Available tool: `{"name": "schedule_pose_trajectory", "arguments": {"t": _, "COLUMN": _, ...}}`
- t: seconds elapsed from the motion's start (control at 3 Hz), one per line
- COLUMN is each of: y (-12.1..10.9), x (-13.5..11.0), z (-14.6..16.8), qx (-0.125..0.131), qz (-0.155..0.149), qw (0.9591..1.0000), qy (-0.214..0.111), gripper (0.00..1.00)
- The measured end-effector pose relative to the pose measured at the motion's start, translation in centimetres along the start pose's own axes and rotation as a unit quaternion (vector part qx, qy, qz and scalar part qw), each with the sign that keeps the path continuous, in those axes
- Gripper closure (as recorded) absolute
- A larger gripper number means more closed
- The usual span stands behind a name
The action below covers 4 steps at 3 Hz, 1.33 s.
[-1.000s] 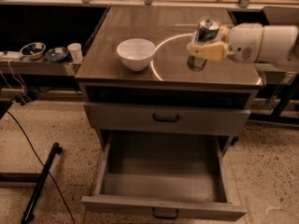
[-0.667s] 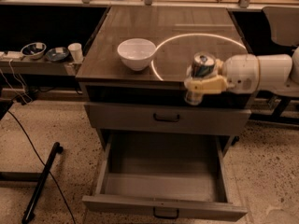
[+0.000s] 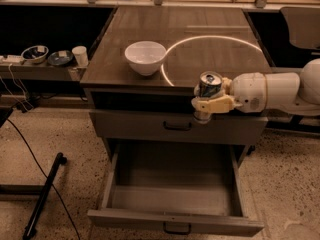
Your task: Place redbull can into middle drawer
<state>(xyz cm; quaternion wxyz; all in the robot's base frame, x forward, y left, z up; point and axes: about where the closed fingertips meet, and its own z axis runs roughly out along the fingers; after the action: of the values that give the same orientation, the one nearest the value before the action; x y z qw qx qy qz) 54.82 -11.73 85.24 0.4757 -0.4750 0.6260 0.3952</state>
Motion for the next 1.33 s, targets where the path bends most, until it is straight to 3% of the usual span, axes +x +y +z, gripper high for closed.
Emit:
{"name": "schedule_pose_trajectory", "arguments": {"t": 0.33, "y": 0.2, "x": 7.2, "z": 0.9, "qx": 0.044, "qz": -0.015, "qw": 0.9989, "qy": 0.008, "gripper": 1.0}}
{"name": "schedule_pose_trajectory", "arguments": {"t": 0.67, "y": 2.7, "x": 16.5, "z": 3.9, "qx": 0.037, "qz": -0.031, "qw": 0.9978, "qy": 0.045, "gripper": 1.0}}
{"name": "schedule_pose_trajectory", "arguments": {"t": 1.0, "y": 3.4, "x": 17.0, "z": 4.6, "qx": 0.029, "qz": -0.031, "qw": 0.998, "qy": 0.048, "gripper": 1.0}}
{"name": "schedule_pose_trajectory", "arguments": {"t": 1.33, "y": 2.9, "x": 19.2, "z": 4.7, "qx": 0.04, "qz": -0.005, "qw": 0.9982, "qy": 0.044, "gripper": 1.0}}
